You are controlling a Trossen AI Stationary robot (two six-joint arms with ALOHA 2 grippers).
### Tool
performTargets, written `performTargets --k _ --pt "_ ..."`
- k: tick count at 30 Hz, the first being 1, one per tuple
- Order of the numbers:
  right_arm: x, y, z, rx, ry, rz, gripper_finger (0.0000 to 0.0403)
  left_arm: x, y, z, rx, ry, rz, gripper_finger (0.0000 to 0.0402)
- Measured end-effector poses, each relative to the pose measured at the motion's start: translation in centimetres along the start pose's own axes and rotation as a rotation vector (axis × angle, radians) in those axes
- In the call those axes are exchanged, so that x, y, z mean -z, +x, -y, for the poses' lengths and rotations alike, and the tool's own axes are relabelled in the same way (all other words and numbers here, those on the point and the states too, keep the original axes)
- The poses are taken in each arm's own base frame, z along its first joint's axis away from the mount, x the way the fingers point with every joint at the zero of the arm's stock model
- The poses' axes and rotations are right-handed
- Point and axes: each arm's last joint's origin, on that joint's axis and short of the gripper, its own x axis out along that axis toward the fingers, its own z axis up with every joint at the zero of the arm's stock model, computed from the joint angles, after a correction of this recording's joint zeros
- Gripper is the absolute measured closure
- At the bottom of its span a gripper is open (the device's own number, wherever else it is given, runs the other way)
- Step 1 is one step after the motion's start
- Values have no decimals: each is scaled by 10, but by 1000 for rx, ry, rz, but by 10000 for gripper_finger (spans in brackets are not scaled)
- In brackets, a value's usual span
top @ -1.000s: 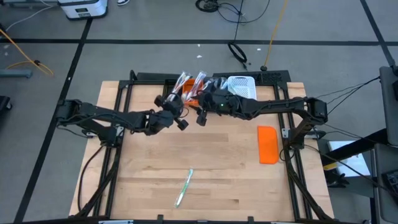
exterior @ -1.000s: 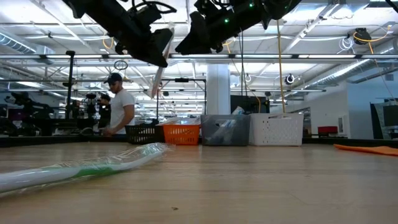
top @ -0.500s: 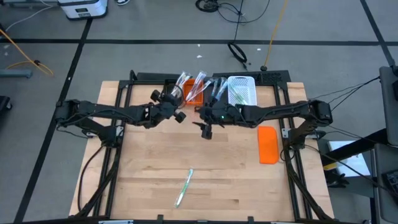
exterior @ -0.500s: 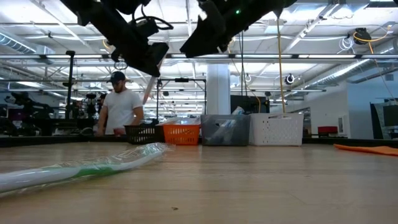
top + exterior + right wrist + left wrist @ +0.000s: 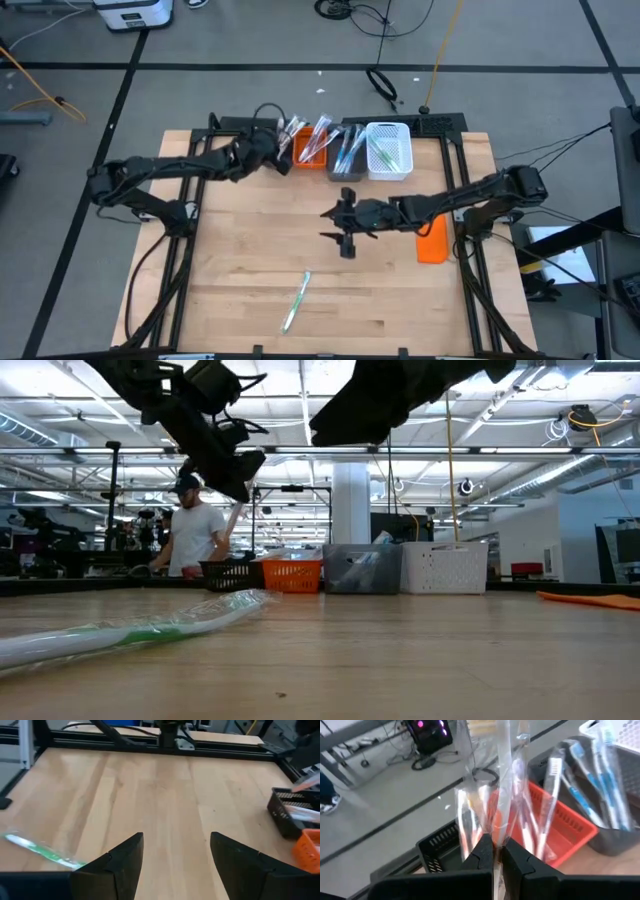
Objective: Pick & Place Toothbrushes
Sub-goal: Put the orange toothbrush into the black bin
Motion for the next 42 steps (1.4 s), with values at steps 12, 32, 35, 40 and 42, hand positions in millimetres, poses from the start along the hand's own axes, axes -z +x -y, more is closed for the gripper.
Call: performTargets --k 12,32,35,40,42 --pt "25 0 -11 -35 35 116 182 4 22 -41 20 -81 -119 400" --pt "41 -2 -14 -53 65 165 186 19 51 -40 37 -88 -191 400" --pt "41 -2 -15 -54 60 164 187 19 51 -40 49 -90 -193 400" --pt "41 -2 -15 -54 60 164 188 20 51 -39 69 -89 -199 400" --pt "41 -2 -15 -54 64 164 188 20 51 -39 68 -88 -201 400"
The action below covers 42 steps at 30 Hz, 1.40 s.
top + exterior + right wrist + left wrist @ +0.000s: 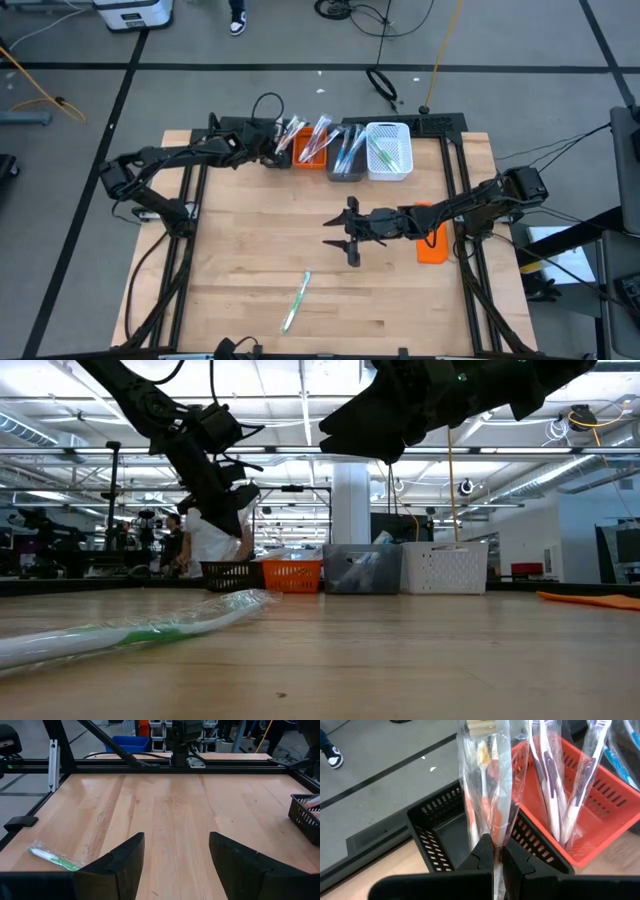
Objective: Pick & Place Toothbrushes
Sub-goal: Put the orange toothbrush into the black bin
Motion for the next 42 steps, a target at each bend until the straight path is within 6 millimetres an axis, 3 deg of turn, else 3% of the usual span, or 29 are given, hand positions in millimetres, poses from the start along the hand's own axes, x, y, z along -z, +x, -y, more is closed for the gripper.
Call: performTargets --k 32,42 --pt "7 -2 1 0 26 -2 191 3 0 0 -7 -13 -34 400" --pt "8 -3 1 -2 30 21 191 14 20 2 -24 -7 -89 393"
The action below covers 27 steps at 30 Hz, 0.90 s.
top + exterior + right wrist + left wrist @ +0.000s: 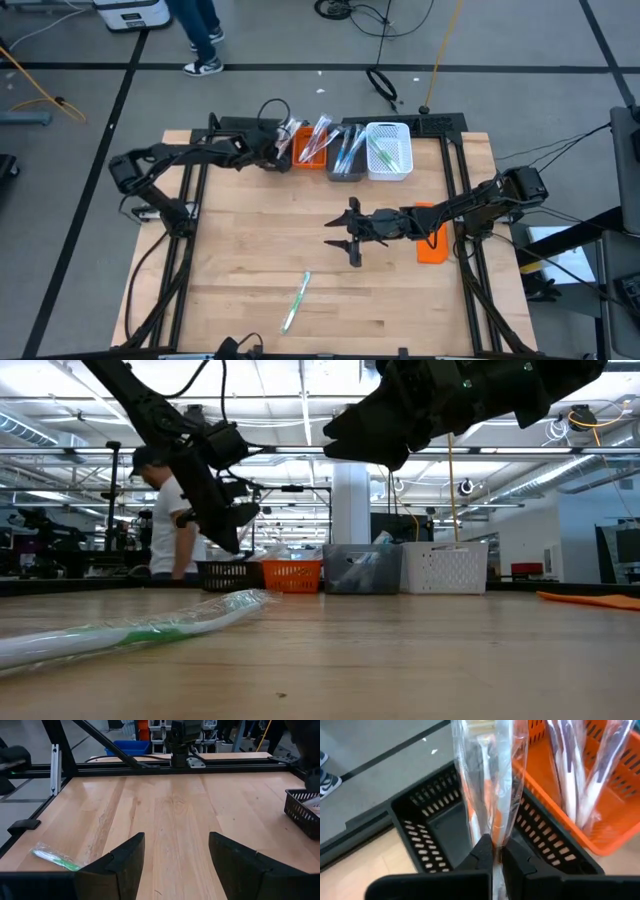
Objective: Pick & Place Toothbrushes
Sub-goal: Put the orange toothbrush into the black bin, then put the green toothbrush into the white bin
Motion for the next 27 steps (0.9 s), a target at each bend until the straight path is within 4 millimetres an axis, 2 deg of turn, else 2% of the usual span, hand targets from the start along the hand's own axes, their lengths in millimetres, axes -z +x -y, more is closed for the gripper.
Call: performTargets --k 6,11,21,27 --pt "0 0 0 0 0 0 191 3 12 2 -6 -5 -3 370" --pt "0 0 0 0 -7 -1 191 0 11 3 -2 -31 22 345" --pt "0 0 0 0 -7 -1 190 -2 9 2 -1 -37 39 270" --pt "0 0 0 0 -8 -1 190 -10 5 3 14 -25 107 235"
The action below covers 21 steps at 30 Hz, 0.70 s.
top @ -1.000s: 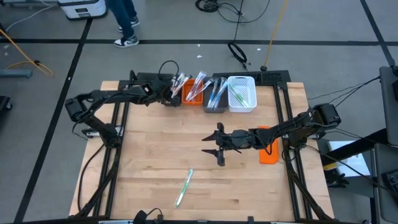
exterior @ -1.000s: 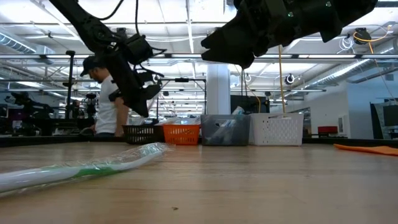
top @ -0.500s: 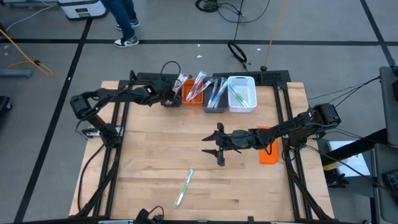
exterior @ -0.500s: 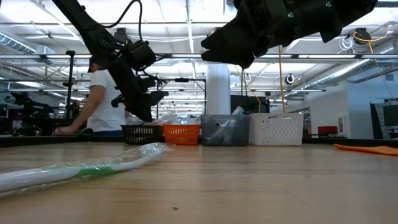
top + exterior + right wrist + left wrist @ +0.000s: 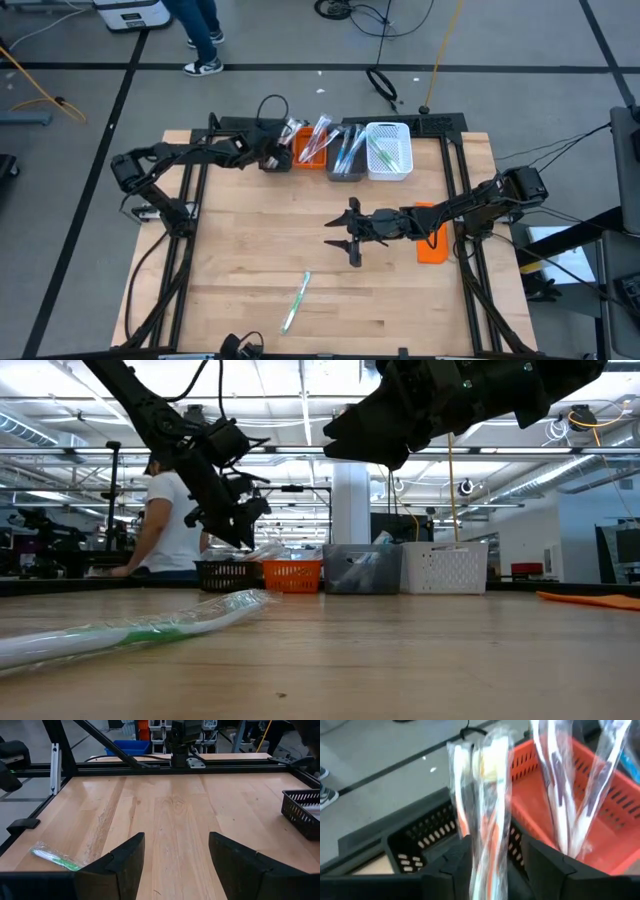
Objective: Pick & Place Toothbrushes
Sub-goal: Put the green toothbrush into the white bin
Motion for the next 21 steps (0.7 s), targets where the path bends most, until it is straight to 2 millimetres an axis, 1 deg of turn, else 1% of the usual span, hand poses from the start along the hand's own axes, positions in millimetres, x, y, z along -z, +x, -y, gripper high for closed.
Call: performTargets --k 4,6,9,12,16,18,21 --pt "0 0 0 0 0 -1 190 -4 -9 0 8 -1 13 222" --pt "0 0 0 0 0 -2 190 -4 -16 -1 21 8 -8 220" --pt "0 0 0 0 0 -2 190 -6 -33 0 68 -15 -24 222" --pt "0 0 0 0 0 -2 190 -4 -54 3 170 -43 -81 224" --pt "0 0 0 5 0 -2 190 5 -78 15 312 -44 -185 222" --pt "0 0 0 6 0 -2 190 12 -88 25 355 -29 -236 223" --pt "0 0 0 6 9 -4 190 24 -101 46 408 9 -300 222"
